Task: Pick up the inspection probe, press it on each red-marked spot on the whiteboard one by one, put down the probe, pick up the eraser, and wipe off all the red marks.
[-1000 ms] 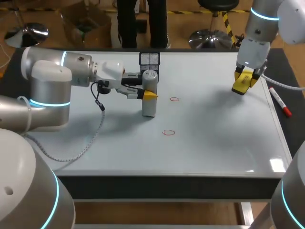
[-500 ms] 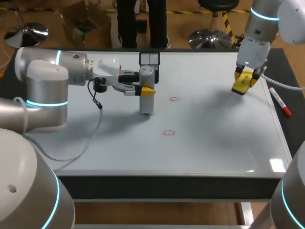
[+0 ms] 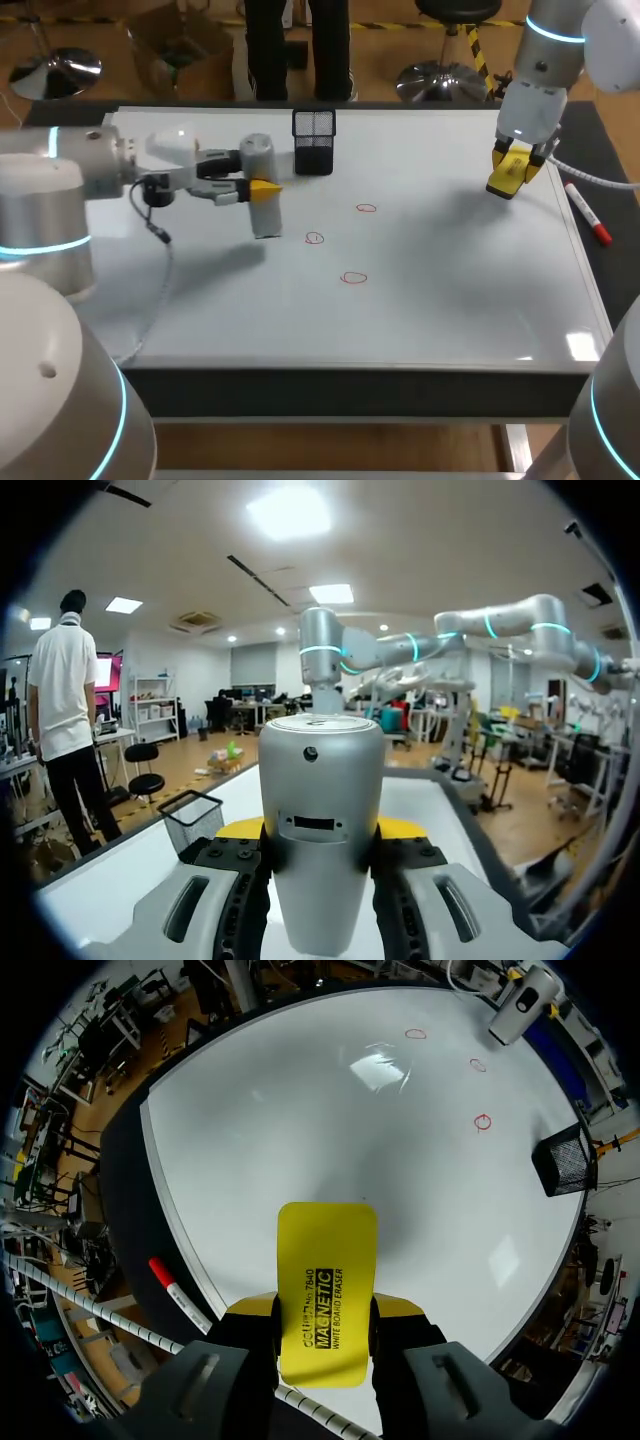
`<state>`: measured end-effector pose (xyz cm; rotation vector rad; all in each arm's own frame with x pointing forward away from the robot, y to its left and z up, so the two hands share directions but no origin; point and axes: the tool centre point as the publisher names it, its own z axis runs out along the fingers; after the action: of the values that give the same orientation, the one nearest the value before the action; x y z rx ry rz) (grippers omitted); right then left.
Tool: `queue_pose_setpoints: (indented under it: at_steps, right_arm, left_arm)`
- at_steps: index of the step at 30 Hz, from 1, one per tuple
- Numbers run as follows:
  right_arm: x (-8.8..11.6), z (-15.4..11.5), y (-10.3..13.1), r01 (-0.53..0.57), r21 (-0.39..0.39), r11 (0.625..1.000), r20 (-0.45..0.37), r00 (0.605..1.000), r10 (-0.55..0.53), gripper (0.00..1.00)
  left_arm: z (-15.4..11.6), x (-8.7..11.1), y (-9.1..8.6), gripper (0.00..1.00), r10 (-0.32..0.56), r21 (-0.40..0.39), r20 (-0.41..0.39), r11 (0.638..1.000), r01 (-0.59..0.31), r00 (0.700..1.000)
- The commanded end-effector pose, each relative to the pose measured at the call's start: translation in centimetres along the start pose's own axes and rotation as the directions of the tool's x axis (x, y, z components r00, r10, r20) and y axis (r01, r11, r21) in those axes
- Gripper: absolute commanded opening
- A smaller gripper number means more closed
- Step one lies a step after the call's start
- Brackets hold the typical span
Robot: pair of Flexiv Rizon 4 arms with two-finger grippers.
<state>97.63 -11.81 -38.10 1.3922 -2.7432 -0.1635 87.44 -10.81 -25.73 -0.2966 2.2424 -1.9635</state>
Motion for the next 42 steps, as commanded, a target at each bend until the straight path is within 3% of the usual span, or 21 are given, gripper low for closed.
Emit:
queue_pose_setpoints:
  at_steps: [1, 19, 30, 42]
  right_arm:
    - [0.0, -0.1, 0.0, 0.001, 0.002, 1.0, -0.003, 1.0, -0.001, 0.0]
    - [0.0, -0.1, 0.0, 0.001, 0.002, 1.0, -0.003, 1.0, -0.001, 0.0]
    - [0.0, -0.1, 0.0, 0.001, 0.002, 1.0, -0.003, 1.0, -0.001, 0.0]
    - [0.0, -0.1, 0.0, 0.001, 0.002, 1.0, -0.003, 1.0, -0.001, 0.0]
  left_arm:
    - [-5.2, 1.0, -0.6, 0.0, 0.004, 0.005, 0.096, 1.0, -0.004, 0.995]
    - [-15.0, 2.1, 1.8, 0.0, 0.009, -0.053, 0.183, 0.999, 0.001, 0.983]
    - [-17.6, 1.7, 2.0, 0.0, 0.009, -0.03, 0.244, 1.0, -0.002, 0.97]
    - [-17.6, 1.7, 2.0, 0.0, 0.009, -0.03, 0.244, 1.0, -0.002, 0.97]
